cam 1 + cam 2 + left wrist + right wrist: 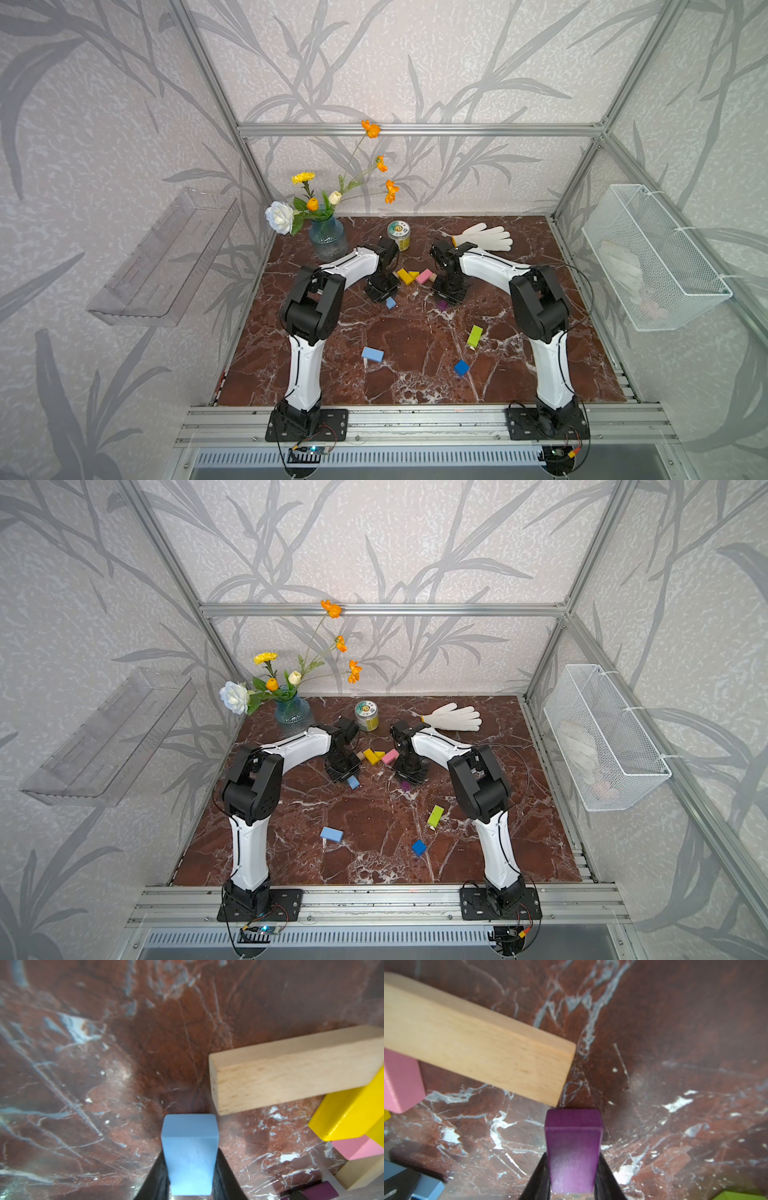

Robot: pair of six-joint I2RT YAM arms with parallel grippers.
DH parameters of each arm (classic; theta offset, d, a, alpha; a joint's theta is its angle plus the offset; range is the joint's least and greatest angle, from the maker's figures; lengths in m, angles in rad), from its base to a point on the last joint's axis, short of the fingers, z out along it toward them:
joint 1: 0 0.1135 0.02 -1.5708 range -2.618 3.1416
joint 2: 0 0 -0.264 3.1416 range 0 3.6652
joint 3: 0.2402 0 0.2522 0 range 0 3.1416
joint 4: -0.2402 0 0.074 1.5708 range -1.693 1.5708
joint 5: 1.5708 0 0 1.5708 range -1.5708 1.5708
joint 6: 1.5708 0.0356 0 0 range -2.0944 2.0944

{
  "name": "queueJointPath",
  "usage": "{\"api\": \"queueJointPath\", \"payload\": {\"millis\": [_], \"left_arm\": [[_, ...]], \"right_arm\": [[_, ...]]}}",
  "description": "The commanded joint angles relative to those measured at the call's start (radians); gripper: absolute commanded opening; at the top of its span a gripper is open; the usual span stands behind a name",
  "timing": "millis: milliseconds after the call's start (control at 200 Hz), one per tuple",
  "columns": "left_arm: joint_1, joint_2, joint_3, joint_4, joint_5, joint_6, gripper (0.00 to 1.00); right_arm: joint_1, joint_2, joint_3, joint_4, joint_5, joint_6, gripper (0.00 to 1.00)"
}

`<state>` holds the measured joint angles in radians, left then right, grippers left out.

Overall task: Assemble a heart with building blocks
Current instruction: Assemble the building block at the center of the board.

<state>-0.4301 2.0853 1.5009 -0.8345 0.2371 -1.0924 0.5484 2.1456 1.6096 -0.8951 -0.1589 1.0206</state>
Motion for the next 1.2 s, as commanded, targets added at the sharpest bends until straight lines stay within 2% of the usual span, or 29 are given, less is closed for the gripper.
{"api": "queueJointPath", "payload": {"millis": [0, 1195], "left_arm": [[-0.014, 0.124, -0.059, -0.032, -0.020, 0.008, 0.18], [-0.014, 0.135, -0.008, -0.049, -0.017, -0.007, 0.18]], "right_arm": [[0.004, 0.029, 0.033, -0.037, 0.002, -0.003, 0.00], [0.008, 0.049, 0.051, -0.044, -0.005, 0.003, 0.00]]}}
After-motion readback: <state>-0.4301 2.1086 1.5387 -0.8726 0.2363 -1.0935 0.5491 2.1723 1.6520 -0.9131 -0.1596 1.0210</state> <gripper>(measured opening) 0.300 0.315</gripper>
